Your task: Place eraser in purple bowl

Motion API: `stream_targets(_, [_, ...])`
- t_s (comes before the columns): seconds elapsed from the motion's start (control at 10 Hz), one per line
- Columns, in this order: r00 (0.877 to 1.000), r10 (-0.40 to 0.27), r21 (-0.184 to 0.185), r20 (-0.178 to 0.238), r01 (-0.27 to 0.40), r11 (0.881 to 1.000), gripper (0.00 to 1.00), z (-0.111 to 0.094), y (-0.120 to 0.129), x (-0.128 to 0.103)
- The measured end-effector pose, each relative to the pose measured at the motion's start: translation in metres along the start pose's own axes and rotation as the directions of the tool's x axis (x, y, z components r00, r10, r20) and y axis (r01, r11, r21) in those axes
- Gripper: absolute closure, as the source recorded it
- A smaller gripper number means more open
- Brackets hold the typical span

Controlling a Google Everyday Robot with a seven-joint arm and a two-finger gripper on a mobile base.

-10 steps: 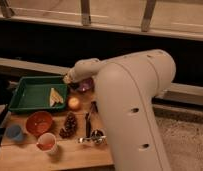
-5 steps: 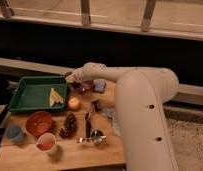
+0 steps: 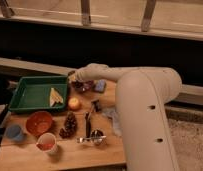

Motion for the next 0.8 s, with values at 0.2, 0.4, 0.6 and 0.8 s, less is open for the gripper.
stream_targets(0.2, [1.000,-0.001,0.007,0.006,0.001,1.000,0.43,-0.0021,-0.0020,0.0002])
stream_targets(0.4, [1.000,-0.003,0.005,0.005,0.003,1.000,0.43,-0.0008,-0.0001,0.0002])
stream_targets(0.6, [1.000,-0.002,0.011,0.001,0.002,1.000,0.43,-0.0011,-0.0015,0.0011])
stream_targets(0.8, [1.000,-0.002,0.049,0.002,0.001,0.999,0.43,0.0049,-0.0082,0.0010])
